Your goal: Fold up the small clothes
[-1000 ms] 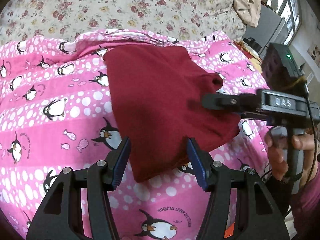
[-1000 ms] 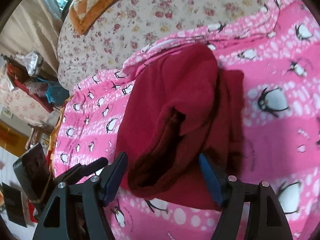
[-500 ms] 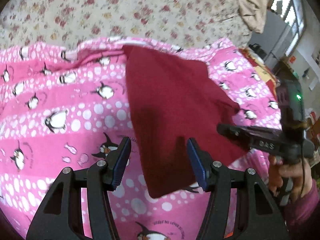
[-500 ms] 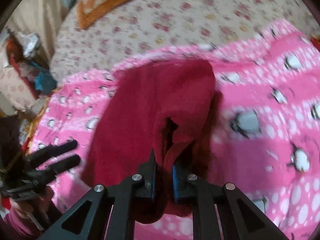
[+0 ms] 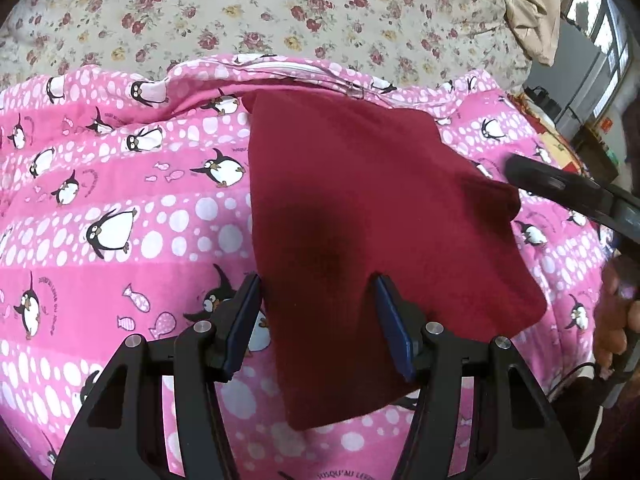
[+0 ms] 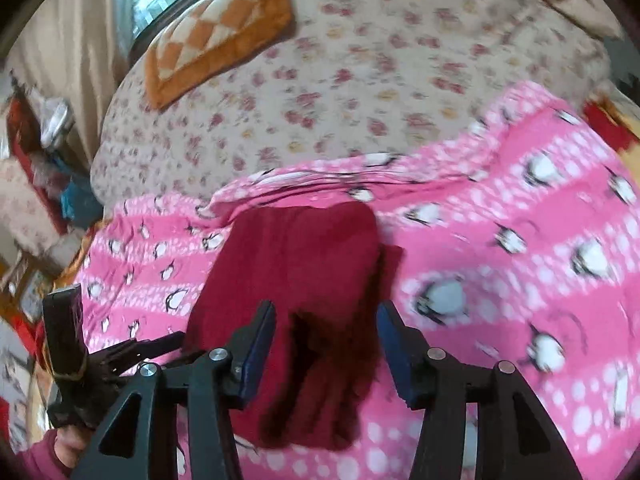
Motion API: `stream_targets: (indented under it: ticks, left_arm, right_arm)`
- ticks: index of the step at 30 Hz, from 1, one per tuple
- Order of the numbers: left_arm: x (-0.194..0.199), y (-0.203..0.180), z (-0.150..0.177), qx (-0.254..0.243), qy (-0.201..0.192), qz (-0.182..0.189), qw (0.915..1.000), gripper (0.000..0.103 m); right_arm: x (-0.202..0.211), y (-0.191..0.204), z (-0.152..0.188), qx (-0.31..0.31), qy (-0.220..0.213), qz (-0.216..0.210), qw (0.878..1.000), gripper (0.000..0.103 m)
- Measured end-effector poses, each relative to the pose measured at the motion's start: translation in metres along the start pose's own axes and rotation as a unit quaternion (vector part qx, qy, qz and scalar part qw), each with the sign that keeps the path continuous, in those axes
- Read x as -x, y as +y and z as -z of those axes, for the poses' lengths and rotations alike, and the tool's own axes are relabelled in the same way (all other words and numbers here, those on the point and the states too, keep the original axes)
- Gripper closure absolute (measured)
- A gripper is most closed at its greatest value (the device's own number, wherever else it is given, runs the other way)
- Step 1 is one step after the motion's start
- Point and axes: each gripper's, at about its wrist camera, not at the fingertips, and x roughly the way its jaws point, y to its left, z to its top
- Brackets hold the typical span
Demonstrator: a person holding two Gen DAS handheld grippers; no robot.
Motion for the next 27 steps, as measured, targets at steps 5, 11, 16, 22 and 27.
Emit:
stream_targets:
  ticks: [5,11,16,22,27]
  left_arm:
    - [-0.005,-0.003,0.002,-0.012,-0.003,-0.012,0.9998,0.042]
    - [-0.012,-0.003,0.001,-0.011,-0.004,-0.012,0.9999,0.037]
    - [-0.009,-0.003,0.002,-0.013,-0.008,-0.021,0.9997,0.037]
    - [-0.006,-0.006,0.003,-0.016,-0.008,-0.032,0.9993,0.037]
    - [-0.006,-0.009,0.005,-0.018,-0.01,-0.041,0.9989,0.037]
  right_arm:
    - [-0.057,0.021,-0.009,0.068,0.046,0.044,0.996,0.055]
    - [-0.083,-0.01,0.008,0.045,0.056,0.051,0.996,0.05]
    - [-0.067,-0.006,0.006,0.037,0.06,0.056,0.996,0.05]
    - [-0.02,0.01,0.022,0.049,0.034,0.05,0.997,0.05]
    - [-0.019,0.009,0.041,0.059,0.049,0.051,0.996,0.051]
